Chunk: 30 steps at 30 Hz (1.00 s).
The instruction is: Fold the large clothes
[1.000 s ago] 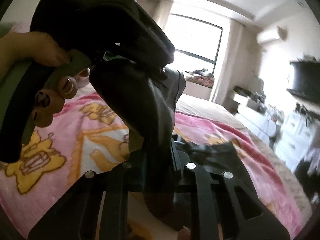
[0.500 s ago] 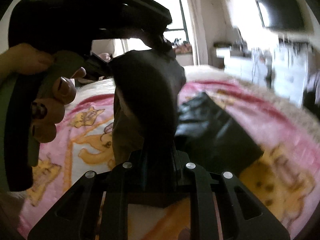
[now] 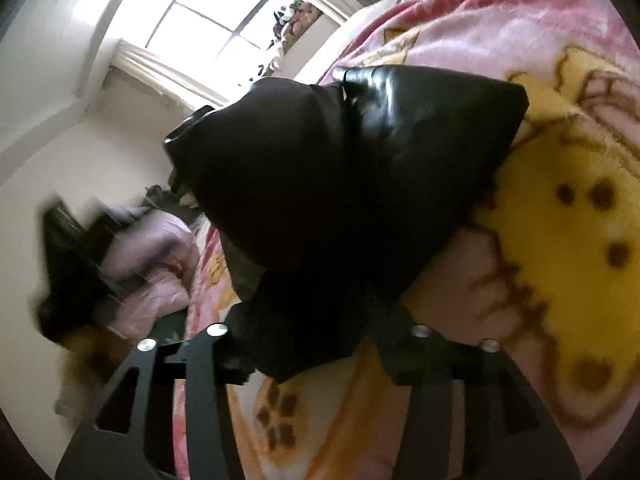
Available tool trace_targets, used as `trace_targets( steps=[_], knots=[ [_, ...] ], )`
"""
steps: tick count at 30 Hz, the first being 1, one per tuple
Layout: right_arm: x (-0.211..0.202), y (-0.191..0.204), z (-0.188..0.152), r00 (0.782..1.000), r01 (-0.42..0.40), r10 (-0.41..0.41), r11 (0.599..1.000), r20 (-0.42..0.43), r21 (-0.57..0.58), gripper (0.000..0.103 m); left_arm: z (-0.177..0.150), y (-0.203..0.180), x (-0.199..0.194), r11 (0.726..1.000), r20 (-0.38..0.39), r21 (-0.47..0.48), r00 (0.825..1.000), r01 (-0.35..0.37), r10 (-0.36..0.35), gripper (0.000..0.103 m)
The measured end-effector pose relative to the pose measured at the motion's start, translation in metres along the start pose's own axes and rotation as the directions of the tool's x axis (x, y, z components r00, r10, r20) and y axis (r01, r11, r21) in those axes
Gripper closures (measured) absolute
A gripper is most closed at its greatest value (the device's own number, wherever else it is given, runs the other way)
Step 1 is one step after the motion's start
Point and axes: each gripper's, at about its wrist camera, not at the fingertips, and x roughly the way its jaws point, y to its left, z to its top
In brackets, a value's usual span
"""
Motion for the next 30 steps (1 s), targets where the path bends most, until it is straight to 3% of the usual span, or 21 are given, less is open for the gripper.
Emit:
trace_targets(
  steps=[2,4,6,10,13,16,18,19,20,22,24,27,30],
  knots=[
    [-0.013,0.008,0.011,1.000,-0.012,0.012,1.000,0.027,0.008,0.020,-0.014,0.003,0.016,1.000,-0.048,0.005,0.999,0.014,-0.013,0.030],
    [-0.028,0.018,0.033,0.997,-0.045,0.045,0.999,0.063,0.005,0.007,-0.022,0.001,0.023,1.000,-0.053,0.006,0.998,0.019,-0.018,0.030],
    [-0.034,0.028,0.056,0.996,-0.026,0.026,1.000,0.080,-0.002,0.006,-0.023,0.002,0.024,0.999,-0.048,-0.001,0.998,0.034,-0.034,0.030],
    [0.002,0.053,0.108,0.992,0.111,-0.116,0.990,-0.057,-0.092,0.006,-0.023,0.003,0.024,0.999,-0.048,0.002,0.998,0.034,-0.034,0.030],
    [0.040,0.071,0.131,0.966,0.161,-0.190,0.973,-0.177,-0.167,0.006,-0.024,0.002,0.023,0.999,-0.047,0.009,0.998,0.032,-0.031,0.030],
    [0.078,0.092,0.126,0.918,0.180,-0.265,0.941,-0.295,-0.285,0.007,-0.020,0.003,0.022,0.999,-0.052,0.009,0.998,0.035,-0.035,0.030],
    [0.090,0.110,0.124,0.908,0.213,-0.334,0.888,-0.254,-0.407,0.059,-0.018,0.002,0.022,1.000,-0.055,0.017,0.998,0.027,-0.026,0.030],
    [0.086,0.116,0.122,0.919,0.192,-0.317,0.880,-0.235,-0.435,0.079,-0.017,0.002,0.020,0.999,-0.054,0.018,0.998,0.033,-0.032,0.030],
    [0.079,0.123,0.122,0.933,0.165,-0.286,0.879,-0.217,-0.448,0.085,-0.016,0.002,0.018,0.999,-0.062,0.015,0.997,0.047,-0.046,0.030],
    [0.055,0.133,0.130,0.965,0.090,-0.192,0.882,-0.178,-0.462,0.088,-0.010,0.006,0.005,0.994,-0.046,-0.013,0.993,0.108,-0.109,0.030],
    [0.029,0.129,0.147,0.984,0.059,-0.132,0.877,-0.122,-0.477,0.088,-0.004,0.008,-0.006,0.992,-0.020,-0.031,0.992,0.126,-0.127,0.030],
    [0.020,0.095,0.166,0.986,0.082,-0.138,0.893,-0.097,-0.442,0.088,0.003,0.006,-0.007,0.989,-0.016,-0.052,0.990,0.140,-0.141,0.030],
    [0.034,0.041,0.171,0.974,0.118,-0.180,0.920,-0.135,-0.374,0.085,0.001,-0.001,0.011,0.988,-0.060,-0.065,0.988,0.139,-0.143,0.028]
  ],
)
